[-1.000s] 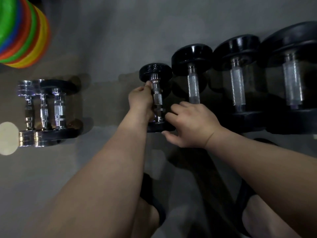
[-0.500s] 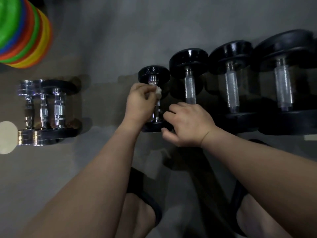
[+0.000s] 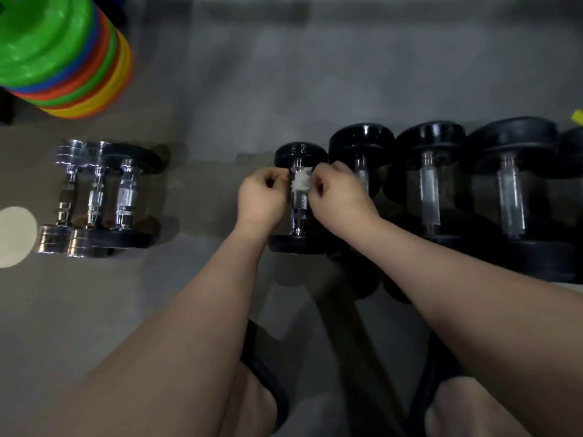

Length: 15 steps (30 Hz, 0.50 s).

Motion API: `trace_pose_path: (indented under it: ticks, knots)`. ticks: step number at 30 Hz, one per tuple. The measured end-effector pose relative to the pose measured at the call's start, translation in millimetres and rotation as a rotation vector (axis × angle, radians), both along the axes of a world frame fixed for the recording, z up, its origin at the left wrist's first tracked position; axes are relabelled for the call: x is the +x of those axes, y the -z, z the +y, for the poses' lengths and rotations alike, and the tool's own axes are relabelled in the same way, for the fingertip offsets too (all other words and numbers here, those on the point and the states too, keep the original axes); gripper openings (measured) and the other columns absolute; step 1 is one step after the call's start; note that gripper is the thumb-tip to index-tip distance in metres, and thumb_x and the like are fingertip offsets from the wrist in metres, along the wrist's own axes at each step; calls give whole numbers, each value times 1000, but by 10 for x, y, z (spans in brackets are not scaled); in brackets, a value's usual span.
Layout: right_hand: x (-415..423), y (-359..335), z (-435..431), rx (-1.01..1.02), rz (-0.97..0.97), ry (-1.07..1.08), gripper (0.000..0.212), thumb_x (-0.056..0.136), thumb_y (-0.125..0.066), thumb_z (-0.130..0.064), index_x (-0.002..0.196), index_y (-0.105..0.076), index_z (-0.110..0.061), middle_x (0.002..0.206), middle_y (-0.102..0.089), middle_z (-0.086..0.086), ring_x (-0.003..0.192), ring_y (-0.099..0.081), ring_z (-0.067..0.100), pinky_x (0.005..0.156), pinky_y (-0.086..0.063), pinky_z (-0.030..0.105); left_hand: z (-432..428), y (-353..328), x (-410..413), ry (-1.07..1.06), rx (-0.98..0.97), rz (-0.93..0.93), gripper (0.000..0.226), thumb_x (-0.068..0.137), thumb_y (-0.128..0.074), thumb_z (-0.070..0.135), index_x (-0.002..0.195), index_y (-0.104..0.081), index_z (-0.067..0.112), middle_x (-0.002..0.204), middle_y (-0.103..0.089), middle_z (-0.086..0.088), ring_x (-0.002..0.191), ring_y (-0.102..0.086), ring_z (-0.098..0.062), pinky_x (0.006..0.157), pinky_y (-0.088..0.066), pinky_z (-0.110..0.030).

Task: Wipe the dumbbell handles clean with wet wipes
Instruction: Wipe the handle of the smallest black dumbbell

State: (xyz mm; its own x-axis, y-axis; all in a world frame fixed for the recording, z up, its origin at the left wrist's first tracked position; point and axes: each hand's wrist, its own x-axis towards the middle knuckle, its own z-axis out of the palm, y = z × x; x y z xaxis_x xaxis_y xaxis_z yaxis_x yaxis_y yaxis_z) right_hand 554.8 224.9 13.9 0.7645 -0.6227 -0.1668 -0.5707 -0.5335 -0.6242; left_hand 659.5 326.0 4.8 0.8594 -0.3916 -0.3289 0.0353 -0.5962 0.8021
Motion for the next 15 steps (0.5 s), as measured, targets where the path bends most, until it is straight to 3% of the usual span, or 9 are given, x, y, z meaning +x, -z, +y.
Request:
trace_pose_path:
  ticks: [5,11,15]
  knots:
    - [265,290,122,306,2,330,13,93,-65,-30,99,-63,-18,107,-64,9,91,-62,24,76,-44,25,188,105,-136,-216,117,13,17,90,-53,14,87,-66,25,83,-68,0,88,-67,-26,80,-52,-30]
    - [366,336,233,237,-174,391,7,89,-69,-17,88,-67,-10,102,-64,7,90,-60,18,76,-39,19,129,185,-452,-311,179,62,23,88,-42,10,92,-60,24,95,-67,-1,97,-62,-27,81,-50,-32]
    - [447,335,161,392,-190,556,14,91,-70,-29,83,-66,-18,87,-70,-4,80,-64,9,71,-46,17,91,221,-467,-346,230,33,25,85,-41,11,89,-59,28,93,-65,2,100,-59,-28,83,-51,-36]
